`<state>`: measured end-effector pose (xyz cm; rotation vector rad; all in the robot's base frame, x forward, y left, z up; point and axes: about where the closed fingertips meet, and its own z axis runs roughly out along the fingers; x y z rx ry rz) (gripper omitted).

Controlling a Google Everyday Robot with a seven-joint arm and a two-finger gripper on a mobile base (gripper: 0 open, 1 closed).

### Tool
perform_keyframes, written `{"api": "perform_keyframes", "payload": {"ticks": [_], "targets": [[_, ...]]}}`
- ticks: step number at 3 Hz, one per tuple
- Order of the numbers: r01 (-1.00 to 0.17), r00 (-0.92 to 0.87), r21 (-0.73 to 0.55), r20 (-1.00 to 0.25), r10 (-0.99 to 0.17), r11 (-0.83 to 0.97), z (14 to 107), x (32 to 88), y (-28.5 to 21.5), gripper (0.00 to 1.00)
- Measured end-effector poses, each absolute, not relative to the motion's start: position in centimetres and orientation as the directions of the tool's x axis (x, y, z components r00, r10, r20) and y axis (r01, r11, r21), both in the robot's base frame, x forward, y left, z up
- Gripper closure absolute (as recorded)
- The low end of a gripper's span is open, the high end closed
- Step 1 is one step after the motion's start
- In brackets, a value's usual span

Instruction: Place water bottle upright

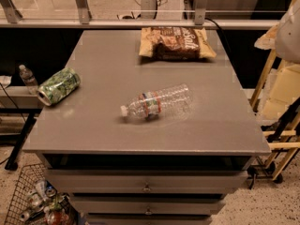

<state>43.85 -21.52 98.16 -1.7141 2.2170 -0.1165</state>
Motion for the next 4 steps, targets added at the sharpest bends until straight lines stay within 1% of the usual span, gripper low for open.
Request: {"api": "perform_keyframes", "payload": {"ticks": [1,2,3,4], "targets": [[-0.925,-0.218,-0.266,-0.212,-0.953,0.271,98.2,43.8,-21.5,0.00],[-0.929,-0.193,-0.281,-0.185,-0.964,0.240,98.2,44.5,-20.8,0.00],[-0.954,-0.051,-0.290,-0.102,-0.993,0.079,96.8,46.5,-17.2,0.00],[-0.953,0.148,-0.266,0.003,-0.989,-0.144,94.5,49.1,-12.5,0.00]]}}
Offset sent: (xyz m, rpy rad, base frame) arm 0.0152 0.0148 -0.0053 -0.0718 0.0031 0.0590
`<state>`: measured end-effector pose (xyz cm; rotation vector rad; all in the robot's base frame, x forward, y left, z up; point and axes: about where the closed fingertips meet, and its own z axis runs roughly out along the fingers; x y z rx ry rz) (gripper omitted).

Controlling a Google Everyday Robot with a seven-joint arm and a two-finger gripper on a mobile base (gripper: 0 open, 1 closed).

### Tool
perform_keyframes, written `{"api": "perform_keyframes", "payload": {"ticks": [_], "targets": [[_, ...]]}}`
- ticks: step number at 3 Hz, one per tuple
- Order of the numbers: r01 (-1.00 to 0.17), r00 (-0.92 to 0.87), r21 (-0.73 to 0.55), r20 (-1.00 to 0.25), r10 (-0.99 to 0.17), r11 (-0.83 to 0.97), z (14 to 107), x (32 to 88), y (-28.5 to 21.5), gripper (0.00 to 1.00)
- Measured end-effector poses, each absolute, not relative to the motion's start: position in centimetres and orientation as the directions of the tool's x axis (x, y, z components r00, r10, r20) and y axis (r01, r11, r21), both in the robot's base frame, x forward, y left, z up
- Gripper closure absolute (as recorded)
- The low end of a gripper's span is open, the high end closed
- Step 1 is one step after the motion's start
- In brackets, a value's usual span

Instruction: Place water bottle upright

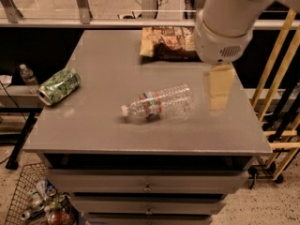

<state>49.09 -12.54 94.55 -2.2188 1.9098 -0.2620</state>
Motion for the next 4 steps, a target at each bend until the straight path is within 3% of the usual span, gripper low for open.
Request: {"api": "perform_keyframes", "payload": {"ticks": [2,4], "targets": [[-0.937,0.198,-0.286,0.030,-0.980,-0.199,94.6,50.0,-10.8,0.00],[-0.878,0.360,-0.288,0.128,-0.924,-0.382,94.0,53.3,-4.0,0.00]]}}
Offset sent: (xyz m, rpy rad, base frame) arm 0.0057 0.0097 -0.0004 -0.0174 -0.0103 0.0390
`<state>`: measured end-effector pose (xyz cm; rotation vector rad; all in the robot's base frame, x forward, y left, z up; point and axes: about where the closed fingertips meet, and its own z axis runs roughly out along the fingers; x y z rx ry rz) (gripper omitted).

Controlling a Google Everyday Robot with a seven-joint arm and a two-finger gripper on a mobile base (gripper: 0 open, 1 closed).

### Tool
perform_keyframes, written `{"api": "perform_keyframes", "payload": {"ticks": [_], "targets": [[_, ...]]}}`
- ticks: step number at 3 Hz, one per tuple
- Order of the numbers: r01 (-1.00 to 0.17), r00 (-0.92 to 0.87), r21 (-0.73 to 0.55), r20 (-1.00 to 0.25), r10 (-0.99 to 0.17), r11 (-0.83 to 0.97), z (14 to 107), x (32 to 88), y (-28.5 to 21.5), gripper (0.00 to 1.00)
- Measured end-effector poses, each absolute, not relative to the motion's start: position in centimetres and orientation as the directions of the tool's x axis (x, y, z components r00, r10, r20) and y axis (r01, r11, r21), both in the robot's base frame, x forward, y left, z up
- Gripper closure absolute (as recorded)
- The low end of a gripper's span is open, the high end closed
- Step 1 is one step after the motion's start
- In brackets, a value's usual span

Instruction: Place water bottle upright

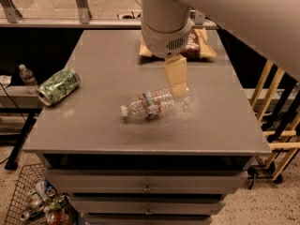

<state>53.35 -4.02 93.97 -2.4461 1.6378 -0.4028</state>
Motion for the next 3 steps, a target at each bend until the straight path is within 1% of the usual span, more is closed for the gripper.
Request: {"api": "perform_keyframes", "payload": {"ticks": [1,3], "targets": [[-0.863,0.432,-0.234,0.116,-0.895,-0.447,92.1,54.7,-1.2,0.00],[-0.879,0.459,-0.110,0.067,-0.886,-0.464,87.4,54.5,0.9,0.00]]}}
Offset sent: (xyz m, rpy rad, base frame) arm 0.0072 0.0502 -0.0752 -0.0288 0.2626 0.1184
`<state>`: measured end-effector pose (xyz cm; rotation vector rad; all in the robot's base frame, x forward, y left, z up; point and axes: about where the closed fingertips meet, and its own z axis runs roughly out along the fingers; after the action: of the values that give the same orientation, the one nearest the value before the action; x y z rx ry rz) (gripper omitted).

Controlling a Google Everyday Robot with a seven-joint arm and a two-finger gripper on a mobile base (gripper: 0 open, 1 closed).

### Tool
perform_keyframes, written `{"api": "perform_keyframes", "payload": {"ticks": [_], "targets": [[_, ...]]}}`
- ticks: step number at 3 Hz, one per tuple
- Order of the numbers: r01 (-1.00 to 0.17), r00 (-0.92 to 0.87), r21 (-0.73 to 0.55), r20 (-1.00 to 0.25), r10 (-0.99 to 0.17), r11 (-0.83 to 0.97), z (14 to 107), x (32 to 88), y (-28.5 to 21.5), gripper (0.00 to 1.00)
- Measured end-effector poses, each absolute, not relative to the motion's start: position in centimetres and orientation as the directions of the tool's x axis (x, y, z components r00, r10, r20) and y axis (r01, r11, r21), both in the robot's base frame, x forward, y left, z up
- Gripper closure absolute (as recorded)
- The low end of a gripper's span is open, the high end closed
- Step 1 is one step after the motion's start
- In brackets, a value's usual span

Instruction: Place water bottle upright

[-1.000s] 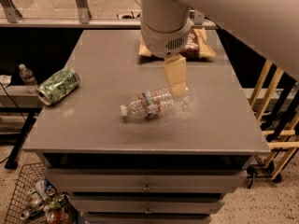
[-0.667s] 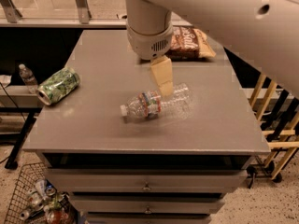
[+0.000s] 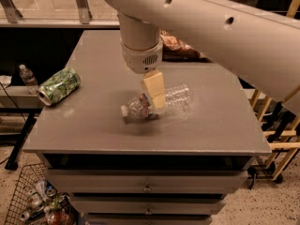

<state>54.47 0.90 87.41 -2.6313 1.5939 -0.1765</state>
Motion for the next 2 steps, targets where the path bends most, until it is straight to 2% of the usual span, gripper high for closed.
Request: {"api": "perform_keyframes", "payload": {"ticks": [2], "targets": [[-0.913,0.396,-0.065,0.096,-0.913,-0.403,84.83,54.24,0.62,0.00]]}}
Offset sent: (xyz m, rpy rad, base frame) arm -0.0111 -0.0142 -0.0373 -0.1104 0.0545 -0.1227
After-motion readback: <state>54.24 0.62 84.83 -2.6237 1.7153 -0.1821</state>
